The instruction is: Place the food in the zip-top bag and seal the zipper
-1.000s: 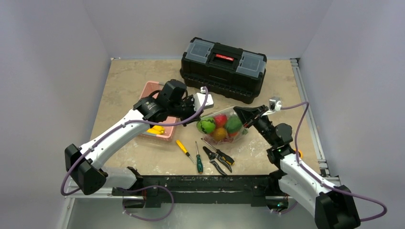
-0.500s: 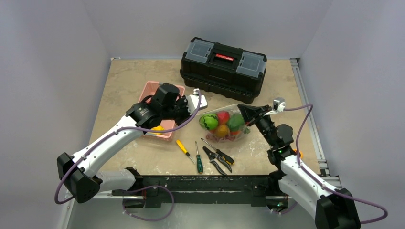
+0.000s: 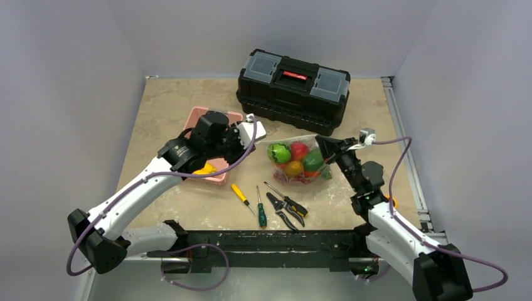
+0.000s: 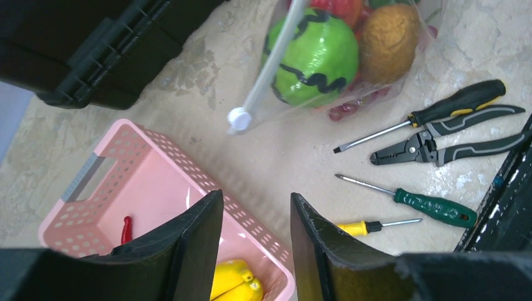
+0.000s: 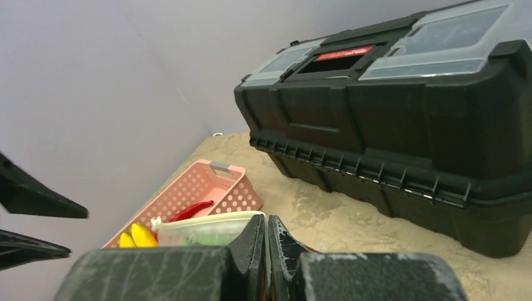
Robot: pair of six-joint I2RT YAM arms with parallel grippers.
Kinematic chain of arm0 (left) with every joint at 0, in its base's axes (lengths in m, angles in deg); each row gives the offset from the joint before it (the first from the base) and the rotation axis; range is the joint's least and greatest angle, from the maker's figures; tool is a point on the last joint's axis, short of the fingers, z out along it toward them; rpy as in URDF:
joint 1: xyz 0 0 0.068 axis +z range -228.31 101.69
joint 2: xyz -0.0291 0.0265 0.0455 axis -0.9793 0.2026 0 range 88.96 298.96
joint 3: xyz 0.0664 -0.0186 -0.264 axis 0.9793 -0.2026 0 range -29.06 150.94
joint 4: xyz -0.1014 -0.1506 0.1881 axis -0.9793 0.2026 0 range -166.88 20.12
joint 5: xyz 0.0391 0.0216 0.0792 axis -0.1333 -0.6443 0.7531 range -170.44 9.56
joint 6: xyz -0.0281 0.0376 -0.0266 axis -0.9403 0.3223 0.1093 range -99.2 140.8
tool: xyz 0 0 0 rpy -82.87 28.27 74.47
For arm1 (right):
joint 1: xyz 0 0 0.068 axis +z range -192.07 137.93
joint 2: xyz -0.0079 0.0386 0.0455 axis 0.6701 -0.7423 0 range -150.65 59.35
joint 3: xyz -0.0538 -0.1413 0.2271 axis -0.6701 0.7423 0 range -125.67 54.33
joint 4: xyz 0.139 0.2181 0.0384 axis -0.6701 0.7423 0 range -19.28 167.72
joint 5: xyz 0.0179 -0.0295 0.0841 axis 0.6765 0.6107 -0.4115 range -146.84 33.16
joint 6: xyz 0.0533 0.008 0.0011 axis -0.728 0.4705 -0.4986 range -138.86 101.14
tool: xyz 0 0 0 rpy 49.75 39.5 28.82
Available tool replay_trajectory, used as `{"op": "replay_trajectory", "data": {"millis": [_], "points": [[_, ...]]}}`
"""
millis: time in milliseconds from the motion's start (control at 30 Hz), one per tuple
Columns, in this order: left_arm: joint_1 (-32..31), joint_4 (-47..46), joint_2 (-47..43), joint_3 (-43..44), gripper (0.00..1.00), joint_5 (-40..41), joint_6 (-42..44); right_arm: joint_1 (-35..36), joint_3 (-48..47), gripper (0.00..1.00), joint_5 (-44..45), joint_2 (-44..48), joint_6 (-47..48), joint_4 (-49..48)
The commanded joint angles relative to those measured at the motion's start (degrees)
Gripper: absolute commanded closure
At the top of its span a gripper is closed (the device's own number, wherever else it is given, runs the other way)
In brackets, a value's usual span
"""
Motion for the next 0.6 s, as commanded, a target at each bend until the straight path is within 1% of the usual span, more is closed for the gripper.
{"op": "replay_trajectory", "data": {"millis": [0,133,233,333,467,567], "points": [[0.18,-7.17,-6.31,-1.87,0.56,4.23,-3.36,-0.24,-4.26,1.0,6.0,0.39,-1.3,5.82],[0.21,-8.88,-7.95,-2.68,0.56,7.69,-4.12,-0.19,-7.82,1.0,15.79,-0.39,-3.81,18.33],[0.19,-9.08,-9.04,-2.85,0.56,13.36,-3.7,-0.2,-8.83,1.0,24.23,-1.09,-5.84,23.16],[0.2,-11.0,-10.66,-4.04,0.56,16.45,-3.71,-0.2,-12.09,1.0,32.29,-4.1,-10.43,32.21],[0.23,-11.09,-12.55,-4.19,0.56,17.52,-4.15,-0.25,-13.64,1.0,35.76,-8.3,-14.82,36.8],[0.1,-13.66,-14.89,-5.95,0.52,18.3,-4.65,-0.22,-13.2,1.0,36.7,-8.91,-16.42,38.69]]}}
